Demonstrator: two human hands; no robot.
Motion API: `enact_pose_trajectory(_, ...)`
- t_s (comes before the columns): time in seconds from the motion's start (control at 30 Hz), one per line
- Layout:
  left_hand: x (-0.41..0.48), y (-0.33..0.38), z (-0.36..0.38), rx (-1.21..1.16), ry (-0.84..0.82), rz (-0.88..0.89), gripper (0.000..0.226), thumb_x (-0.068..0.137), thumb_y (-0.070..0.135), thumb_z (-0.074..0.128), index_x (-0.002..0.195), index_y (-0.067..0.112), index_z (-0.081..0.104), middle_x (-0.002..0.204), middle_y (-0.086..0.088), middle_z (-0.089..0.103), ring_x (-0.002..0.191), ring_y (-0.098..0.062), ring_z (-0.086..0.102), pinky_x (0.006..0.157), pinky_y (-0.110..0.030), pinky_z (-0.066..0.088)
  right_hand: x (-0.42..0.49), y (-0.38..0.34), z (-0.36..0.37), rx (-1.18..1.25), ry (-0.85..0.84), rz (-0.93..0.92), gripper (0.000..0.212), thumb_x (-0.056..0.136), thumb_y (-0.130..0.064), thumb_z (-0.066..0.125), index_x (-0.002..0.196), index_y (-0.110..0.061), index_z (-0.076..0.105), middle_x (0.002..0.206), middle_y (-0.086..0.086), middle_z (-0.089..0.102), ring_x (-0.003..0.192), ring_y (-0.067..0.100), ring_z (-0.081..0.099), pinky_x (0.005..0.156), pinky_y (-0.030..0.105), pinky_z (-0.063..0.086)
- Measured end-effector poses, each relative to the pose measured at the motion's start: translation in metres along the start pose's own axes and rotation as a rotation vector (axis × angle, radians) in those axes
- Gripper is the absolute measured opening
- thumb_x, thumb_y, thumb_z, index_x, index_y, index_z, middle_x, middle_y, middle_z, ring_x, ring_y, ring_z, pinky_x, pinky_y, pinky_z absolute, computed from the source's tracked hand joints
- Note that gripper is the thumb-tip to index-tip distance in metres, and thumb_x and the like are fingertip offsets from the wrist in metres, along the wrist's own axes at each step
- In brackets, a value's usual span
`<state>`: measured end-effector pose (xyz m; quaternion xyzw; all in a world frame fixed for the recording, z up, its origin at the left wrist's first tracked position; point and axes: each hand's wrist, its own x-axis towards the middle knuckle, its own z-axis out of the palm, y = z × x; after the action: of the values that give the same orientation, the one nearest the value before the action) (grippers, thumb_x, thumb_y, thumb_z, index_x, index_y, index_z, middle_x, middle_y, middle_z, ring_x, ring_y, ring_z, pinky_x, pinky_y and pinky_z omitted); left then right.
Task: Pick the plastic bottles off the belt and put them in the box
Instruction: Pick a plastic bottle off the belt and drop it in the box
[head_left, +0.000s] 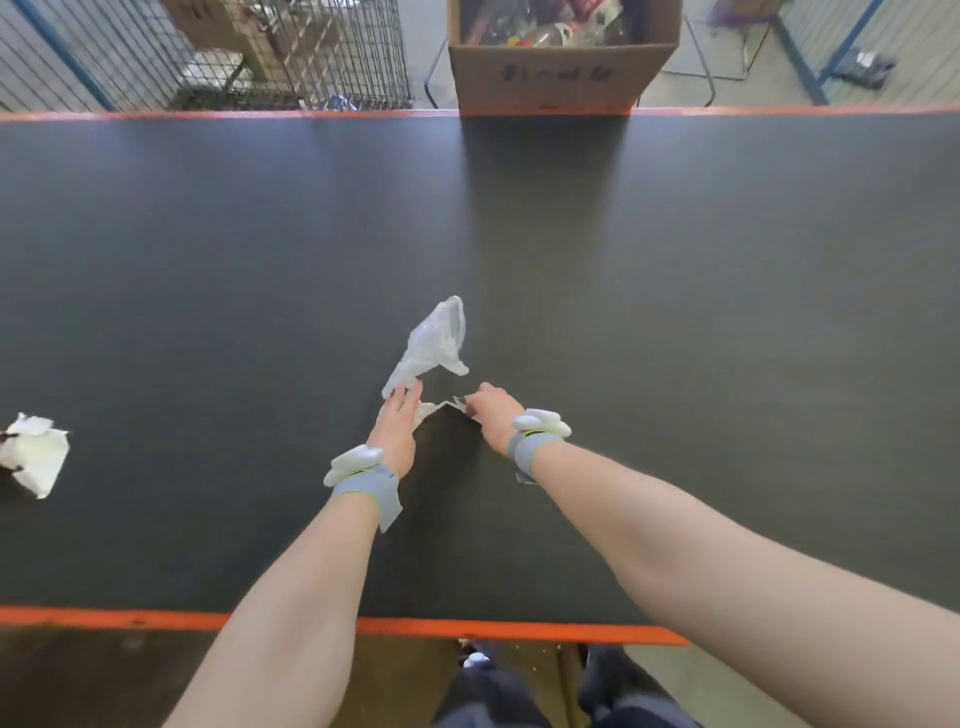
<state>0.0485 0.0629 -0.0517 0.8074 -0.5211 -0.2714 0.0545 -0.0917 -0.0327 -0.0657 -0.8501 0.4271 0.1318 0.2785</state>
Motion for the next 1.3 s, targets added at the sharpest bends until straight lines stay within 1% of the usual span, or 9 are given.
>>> enact_pose_trajectory(0.13,0.005,0.016,-0.023,-0.014,0.068,0.026,0.082,0.096,0.025,0.054,0.153,0.023,-0.005,0.161,0.000,-0.006,0.149,-0.023,0.006,0.112,-0.049,0.025,-0.004,0.008,-0.028,0.194,0.264,0.180,0.035,0.096,-0.011,0.048,0.130,-0.017,0.047,0.125,0.010,0.046,0.109,0.037,0.056,0.075,0.036,0.043)
enact_pose_trajectory(0.2,0.003,0.016,-0.026,0.105,-0.028,-0.004,0.105,0.085,0.050,0.064,0.149,0.035,-0.018,0.158,0.008,-0.022,0.148,-0.019,-0.011,0.110,-0.064,0.013,-0.008,0.003,-0.032,0.223,0.252,0.191,0.053,0.098,-0.038,0.047,0.147,-0.033,0.027,0.149,0.006,0.032,0.127,0.036,0.043,0.093,0.044,0.042)
enact_pose_trajectory(0.3,-0.002,0.019,-0.021,0.090,-0.087,-0.008,0.117,0.074,0.063,0.067,0.147,0.038,-0.021,0.156,0.009,-0.028,0.146,-0.021,-0.021,0.108,-0.069,-0.001,-0.011,0.001,-0.032,0.143,0.151,0.141,0.071,0.095,-0.054,0.045,0.153,-0.042,0.005,0.163,0.001,-0.002,0.146,0.037,0.009,0.116,0.050,0.017)
enact_pose_trajectory(0.43,-0.014,0.008,-0.014,0.195,-0.121,-0.098,0.108,0.081,0.058,0.063,0.149,0.036,-0.018,0.157,0.004,-0.025,0.146,-0.024,-0.022,0.109,-0.071,-0.001,-0.009,0.006,-0.010,0.068,-0.013,0.102,0.090,0.086,-0.061,0.056,0.152,-0.041,-0.002,0.162,0.003,-0.013,0.147,0.037,-0.009,0.120,0.050,0.005)
enact_pose_trajectory(0.6,-0.035,-0.027,-0.016,0.228,-0.073,-0.349,0.108,0.084,0.045,0.066,0.148,0.037,-0.020,0.156,0.000,-0.029,0.144,-0.031,-0.024,0.104,-0.075,0.006,-0.020,0.001,0.002,-0.128,-0.086,0.082,0.115,0.071,-0.063,0.071,0.152,-0.042,-0.008,0.161,0.006,-0.017,0.146,0.041,0.003,0.117,0.053,0.016)
enact_pose_trajectory(0.77,-0.057,-0.076,-0.004,0.193,-0.012,-0.611,0.089,0.090,0.015,0.051,0.152,0.032,-0.011,0.154,-0.013,-0.029,0.144,-0.043,-0.014,0.113,-0.062,0.018,-0.023,-0.015,0.017,-0.124,-0.105,0.158,0.070,0.089,-0.030,0.062,0.149,-0.025,0.027,0.161,0.012,-0.007,0.132,0.040,0.040,0.106,0.043,0.039)
enact_pose_trajectory(0.83,-0.063,-0.089,0.005,0.190,-0.056,-0.617,0.080,0.094,0.017,0.047,0.153,0.027,-0.005,0.156,-0.016,-0.023,0.145,-0.044,-0.007,0.116,-0.056,0.013,-0.023,-0.025,0.025,-0.012,-0.078,0.119,0.064,0.091,-0.017,0.058,0.148,-0.022,0.030,0.161,0.011,-0.004,0.135,0.037,0.036,0.106,0.042,0.038)
enact_pose_trajectory(1.13,-0.045,-0.091,0.011,0.158,-0.252,-0.268,0.086,0.089,0.041,0.057,0.151,0.040,-0.003,0.161,0.002,-0.009,0.147,-0.029,-0.013,0.117,-0.056,0.010,-0.023,-0.064,0.022,0.079,-0.137,-0.164,0.105,0.078,-0.026,0.078,0.153,-0.040,0.006,0.162,0.000,-0.009,0.148,0.027,0.004,0.111,0.046,0.029)
enact_pose_trajectory(1.3,-0.040,-0.069,0.000,0.349,0.113,-0.051,0.066,0.088,0.016,0.055,0.146,0.035,0.029,0.153,0.005,0.025,0.142,-0.020,0.018,0.114,-0.042,0.020,-0.017,-0.065,0.036,-0.120,-0.186,-0.156,0.091,0.081,-0.015,0.074,0.152,-0.034,0.020,0.162,0.002,-0.002,0.147,0.028,0.005,0.110,0.049,0.029)
